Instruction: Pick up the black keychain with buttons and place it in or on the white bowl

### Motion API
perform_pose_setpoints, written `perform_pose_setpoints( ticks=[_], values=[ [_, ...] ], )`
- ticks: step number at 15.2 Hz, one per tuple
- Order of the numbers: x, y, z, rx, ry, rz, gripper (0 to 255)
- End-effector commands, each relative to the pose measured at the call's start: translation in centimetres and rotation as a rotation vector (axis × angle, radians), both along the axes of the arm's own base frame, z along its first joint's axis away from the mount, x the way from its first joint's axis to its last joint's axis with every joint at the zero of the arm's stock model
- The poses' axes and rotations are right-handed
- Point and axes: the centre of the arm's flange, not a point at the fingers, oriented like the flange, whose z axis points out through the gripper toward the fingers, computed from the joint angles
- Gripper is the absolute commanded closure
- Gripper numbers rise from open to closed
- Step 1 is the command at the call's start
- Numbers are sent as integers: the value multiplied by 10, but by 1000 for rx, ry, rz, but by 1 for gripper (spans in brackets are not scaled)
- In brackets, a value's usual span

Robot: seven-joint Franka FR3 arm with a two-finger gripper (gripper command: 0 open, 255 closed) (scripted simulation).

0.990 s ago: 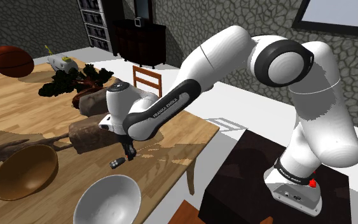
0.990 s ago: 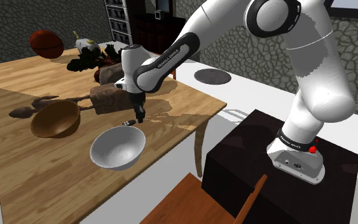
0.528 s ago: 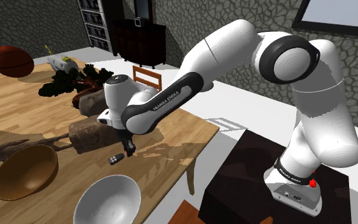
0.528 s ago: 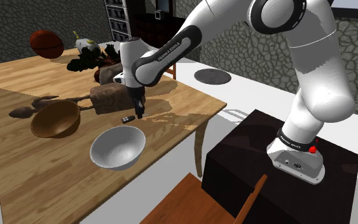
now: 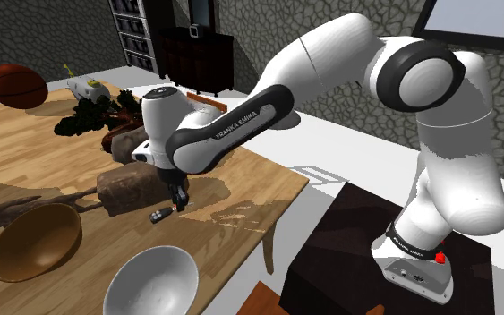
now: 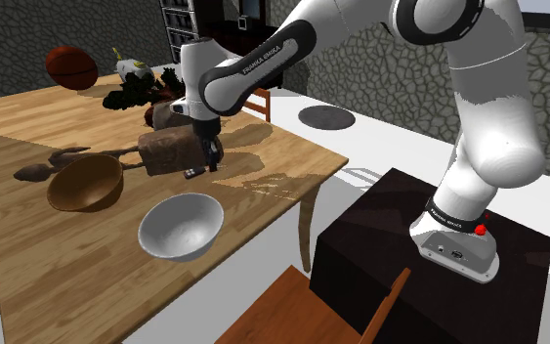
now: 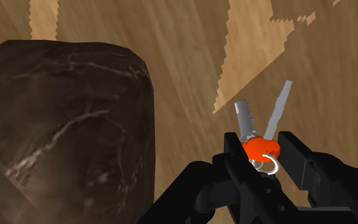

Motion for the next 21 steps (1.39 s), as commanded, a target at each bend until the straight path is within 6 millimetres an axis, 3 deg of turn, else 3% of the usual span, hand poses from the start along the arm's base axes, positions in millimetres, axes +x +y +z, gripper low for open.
perform_pose_setpoints(
  ticks=[1, 19, 21],
  values=[
    [0, 0, 11, 0, 0, 0, 255],
    [0, 0, 105, 0, 0, 0, 255],
    [-19, 19, 106, 0, 0, 0, 255]
  ],
)
